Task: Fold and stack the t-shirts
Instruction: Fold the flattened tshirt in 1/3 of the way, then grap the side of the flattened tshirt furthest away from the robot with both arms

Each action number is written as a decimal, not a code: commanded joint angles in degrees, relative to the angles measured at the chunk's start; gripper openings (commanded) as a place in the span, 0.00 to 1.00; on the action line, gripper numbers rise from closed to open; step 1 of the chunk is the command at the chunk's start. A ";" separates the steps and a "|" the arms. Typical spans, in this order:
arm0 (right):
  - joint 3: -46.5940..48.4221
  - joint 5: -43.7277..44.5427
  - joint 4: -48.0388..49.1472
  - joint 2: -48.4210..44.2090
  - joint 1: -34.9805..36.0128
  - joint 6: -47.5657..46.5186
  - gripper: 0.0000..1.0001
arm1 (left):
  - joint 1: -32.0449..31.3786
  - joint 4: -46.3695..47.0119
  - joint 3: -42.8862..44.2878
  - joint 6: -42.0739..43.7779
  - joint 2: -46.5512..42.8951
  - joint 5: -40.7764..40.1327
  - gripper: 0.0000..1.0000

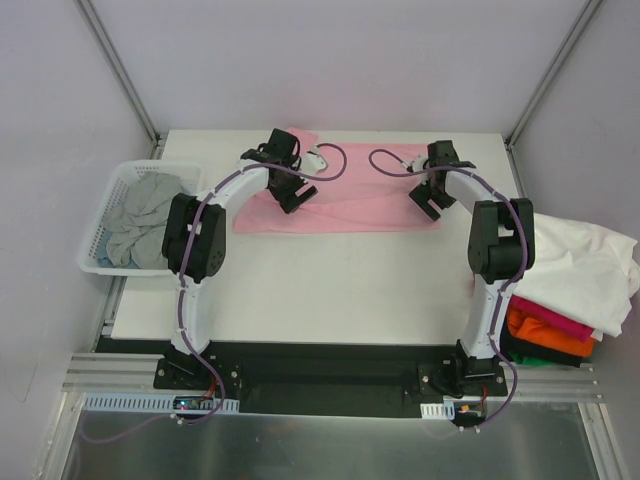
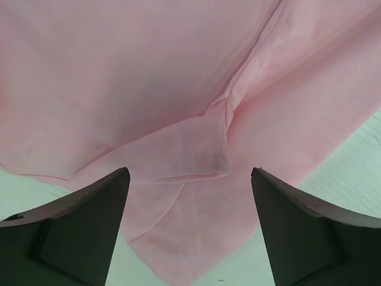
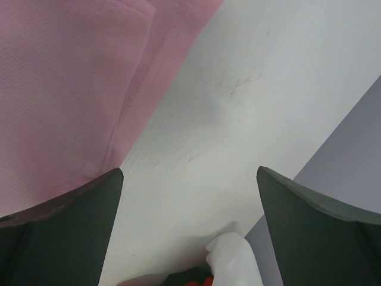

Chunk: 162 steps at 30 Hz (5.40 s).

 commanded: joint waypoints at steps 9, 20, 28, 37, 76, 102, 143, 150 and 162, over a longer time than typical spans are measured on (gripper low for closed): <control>-0.68 -0.16 0.20 -3.40 -0.17 0.49 1.00 | -0.44 -0.52 0.30 0.53 3.53 -0.49 0.69; -0.86 -1.13 -0.07 -3.05 -0.17 0.75 1.00 | -0.44 -0.52 2.14 0.80 5.64 -1.81 0.49; -0.77 -1.30 -0.15 -2.70 -0.17 0.84 1.00 | -0.44 -0.61 2.23 0.53 4.41 -1.46 0.38; -0.86 -1.48 -0.42 -2.26 -0.17 0.84 1.00 | -0.52 -0.61 2.41 0.27 3.18 -0.93 0.32; -0.68 -1.92 -0.41 -1.12 0.00 1.02 1.00 | -1.23 -0.70 14.00 4.93 7.48 -8.23 0.06; -1.30 -2.27 -0.59 -1.56 -0.08 1.11 1.00 | -1.49 -0.17 22.09 5.37 14.86 -13.85 0.34; 1.95 -4.82 -0.85 -5.87 1.94 6.29 0.96 | 3.43 5.72 3.82 -0.43 -0.60 -14.20 0.73; 7.66 -3.77 -3.14 0.28 4.04 5.85 0.96 | 4.75 6.25 0.74 -0.26 1.77 -13.94 0.89; 8.29 -1.04 -2.09 5.03 6.07 3.75 0.96 | 4.93 6.07 -5.41 -0.35 3.26 -12.97 0.99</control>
